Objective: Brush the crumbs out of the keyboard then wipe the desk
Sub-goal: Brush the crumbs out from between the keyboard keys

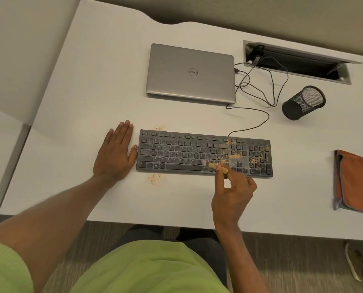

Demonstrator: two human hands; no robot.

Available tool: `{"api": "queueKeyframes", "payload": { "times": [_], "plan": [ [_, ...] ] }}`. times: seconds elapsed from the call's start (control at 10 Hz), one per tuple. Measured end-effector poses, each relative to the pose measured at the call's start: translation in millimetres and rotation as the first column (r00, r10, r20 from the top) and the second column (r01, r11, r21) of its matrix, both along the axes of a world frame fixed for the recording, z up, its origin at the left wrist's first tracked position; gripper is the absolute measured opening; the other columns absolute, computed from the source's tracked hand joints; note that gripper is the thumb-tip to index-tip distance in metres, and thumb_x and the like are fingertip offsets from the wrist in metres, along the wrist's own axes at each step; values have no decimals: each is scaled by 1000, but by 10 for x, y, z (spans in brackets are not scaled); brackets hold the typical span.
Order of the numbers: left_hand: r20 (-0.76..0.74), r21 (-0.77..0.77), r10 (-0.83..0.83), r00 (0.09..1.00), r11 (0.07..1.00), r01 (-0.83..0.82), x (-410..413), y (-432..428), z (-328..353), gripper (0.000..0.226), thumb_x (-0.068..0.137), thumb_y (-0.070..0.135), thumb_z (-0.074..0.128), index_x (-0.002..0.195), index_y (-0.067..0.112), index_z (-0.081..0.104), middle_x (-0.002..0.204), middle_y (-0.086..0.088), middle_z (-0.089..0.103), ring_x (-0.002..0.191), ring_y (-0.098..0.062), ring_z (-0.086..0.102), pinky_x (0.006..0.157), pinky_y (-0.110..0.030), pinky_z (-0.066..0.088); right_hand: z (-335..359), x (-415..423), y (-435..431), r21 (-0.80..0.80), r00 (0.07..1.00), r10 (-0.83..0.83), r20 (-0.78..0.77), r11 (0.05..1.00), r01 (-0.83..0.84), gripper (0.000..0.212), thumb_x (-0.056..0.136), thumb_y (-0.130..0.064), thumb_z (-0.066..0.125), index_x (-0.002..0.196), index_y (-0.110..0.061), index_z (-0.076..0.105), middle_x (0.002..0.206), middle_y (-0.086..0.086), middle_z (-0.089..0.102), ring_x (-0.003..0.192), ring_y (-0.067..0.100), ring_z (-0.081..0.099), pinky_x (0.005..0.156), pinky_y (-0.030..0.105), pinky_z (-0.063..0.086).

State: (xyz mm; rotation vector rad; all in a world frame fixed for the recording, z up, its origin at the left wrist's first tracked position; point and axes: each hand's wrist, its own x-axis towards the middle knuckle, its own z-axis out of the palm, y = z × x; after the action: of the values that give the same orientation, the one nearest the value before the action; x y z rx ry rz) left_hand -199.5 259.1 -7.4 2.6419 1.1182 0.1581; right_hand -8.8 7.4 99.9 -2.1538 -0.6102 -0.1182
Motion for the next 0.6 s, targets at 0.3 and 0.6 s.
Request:
{"api": "queueKeyframes", "payload": {
  "times": [0.3,0.6],
  "plan": [
    [-5,-3,1,1000,1000,-1,3,3,6,69,110,43,26,172,13,15,179,-3,14,166,-14,8,135,-41,8,-15,-18,-90,-54,1000,24,-8,998,-24,8,96,-19,71,98,-13,76,84,-14,62,80,5,51,91,53,43],
    [-10,-1,-1,1000,1000,1,-1,5,0,69,110,44,25,172,14,14,179,-2,13,166,-13,6,135,-41,9,-108,-87,-223,-105,995,97,17,990,-95,30,102,-35,57,99,-11,75,80,-10,62,77,8,51,89,51,41]
  ]
}}
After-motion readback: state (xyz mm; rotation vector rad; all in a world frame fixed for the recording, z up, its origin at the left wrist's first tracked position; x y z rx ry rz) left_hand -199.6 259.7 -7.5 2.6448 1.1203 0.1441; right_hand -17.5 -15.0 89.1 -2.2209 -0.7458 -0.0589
